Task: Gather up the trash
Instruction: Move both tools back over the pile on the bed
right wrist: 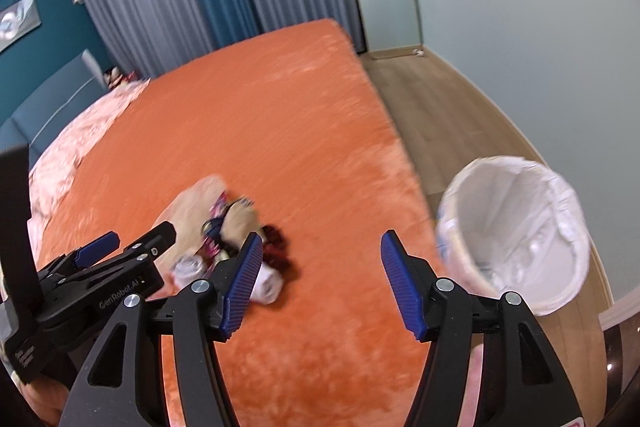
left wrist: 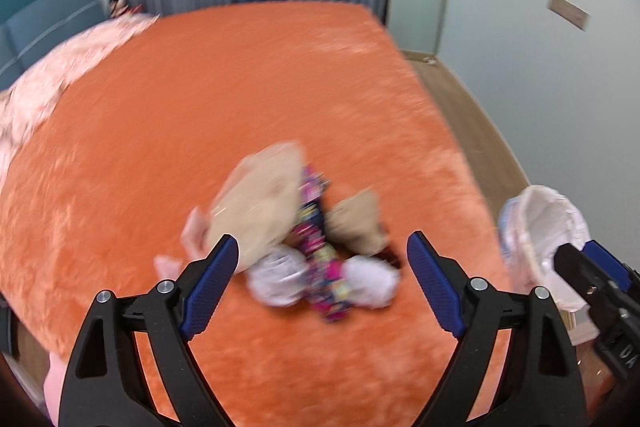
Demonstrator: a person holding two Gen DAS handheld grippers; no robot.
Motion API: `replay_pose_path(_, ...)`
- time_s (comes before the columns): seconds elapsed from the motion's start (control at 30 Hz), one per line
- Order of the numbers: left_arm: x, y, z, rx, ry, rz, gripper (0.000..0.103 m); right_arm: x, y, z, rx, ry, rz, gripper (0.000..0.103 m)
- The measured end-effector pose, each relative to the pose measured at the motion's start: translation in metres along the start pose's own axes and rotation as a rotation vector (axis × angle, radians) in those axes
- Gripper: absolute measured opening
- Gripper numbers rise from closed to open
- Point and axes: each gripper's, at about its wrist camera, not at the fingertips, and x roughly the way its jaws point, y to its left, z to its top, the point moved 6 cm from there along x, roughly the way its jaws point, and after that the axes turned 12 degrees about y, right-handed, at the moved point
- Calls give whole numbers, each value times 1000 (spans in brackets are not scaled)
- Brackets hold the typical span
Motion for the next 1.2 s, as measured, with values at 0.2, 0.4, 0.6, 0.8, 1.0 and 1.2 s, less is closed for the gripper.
replay_pose_path(0.2, 28, 69, -23, -82, 70, 62, 82, 27, 46, -16, -77, 59, 39, 60)
replay_pose_path(0.4, 63, 111, -41, -162, 156, 58, 82, 56, 77, -27, -123, 117, 52, 60)
replay_pose_path(0.6, 93, 122, -50, -227, 237, -37, 82, 84, 98, -39, -141, 176, 64, 60)
replay_pose_path(0.8, 117, 130, -50, -264, 280, -62, 71, 102, 119, -44, -188, 216, 71, 60)
replay_pose_path(1.0, 132, 138, -54, -270, 316, -104, 26, 122, 136, -44, -221, 249, 76, 59)
replay_pose_path(1.2, 116, 156, -61, -286, 289, -119, 16, 142, 158, -42, -238, 284, 106, 50)
